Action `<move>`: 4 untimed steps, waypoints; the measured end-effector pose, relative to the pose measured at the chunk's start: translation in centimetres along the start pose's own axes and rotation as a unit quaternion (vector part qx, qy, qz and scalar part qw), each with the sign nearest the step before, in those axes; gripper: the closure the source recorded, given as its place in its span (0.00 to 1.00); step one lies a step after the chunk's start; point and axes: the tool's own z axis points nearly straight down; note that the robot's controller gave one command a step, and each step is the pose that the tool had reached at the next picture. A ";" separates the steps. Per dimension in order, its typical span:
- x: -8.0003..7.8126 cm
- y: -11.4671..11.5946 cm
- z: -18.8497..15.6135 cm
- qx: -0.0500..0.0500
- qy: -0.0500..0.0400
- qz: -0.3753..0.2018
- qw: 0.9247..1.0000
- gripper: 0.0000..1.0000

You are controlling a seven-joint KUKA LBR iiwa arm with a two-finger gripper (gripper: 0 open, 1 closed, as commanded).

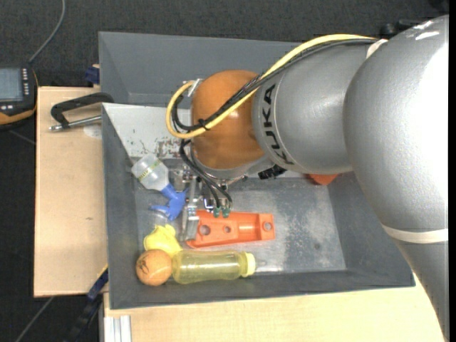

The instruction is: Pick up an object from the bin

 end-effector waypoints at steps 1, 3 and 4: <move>-0.2 -0.1 -0.5 -0.001 -0.004 0.001 1.000 0.00; -0.6 -8.2 2.9 -0.001 -0.004 -0.022 1.000 0.00; -0.4 -8.6 1.9 -0.002 -0.005 -0.009 1.000 0.00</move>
Offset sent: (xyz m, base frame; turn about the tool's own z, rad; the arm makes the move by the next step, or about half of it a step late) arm 0.0047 -0.0934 -0.0567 0.0613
